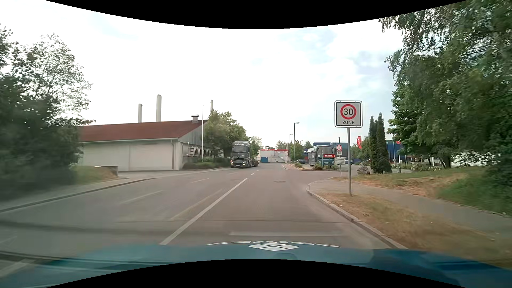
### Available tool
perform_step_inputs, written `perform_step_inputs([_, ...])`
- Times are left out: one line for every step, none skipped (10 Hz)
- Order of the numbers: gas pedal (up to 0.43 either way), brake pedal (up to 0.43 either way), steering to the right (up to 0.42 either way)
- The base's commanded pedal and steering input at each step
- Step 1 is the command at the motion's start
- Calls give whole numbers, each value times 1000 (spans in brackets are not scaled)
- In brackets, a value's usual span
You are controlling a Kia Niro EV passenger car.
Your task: Follow the waypoints while adhering to traffic rules and regulations
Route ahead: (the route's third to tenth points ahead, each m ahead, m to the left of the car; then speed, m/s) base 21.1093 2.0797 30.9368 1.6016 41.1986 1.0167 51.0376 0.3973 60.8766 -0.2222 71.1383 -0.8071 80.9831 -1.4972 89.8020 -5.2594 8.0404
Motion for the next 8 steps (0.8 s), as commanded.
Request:
perform_step_inputs([0, 0, 21])
perform_step_inputs([0, 0, 21])
perform_step_inputs([0, 0, 21])
perform_step_inputs([0, 0, 21])
perform_step_inputs([0, 0, 20])
perform_step_inputs([0, 0, 18])
perform_step_inputs([47, 0, 17])
perform_step_inputs([150, 0, 17])
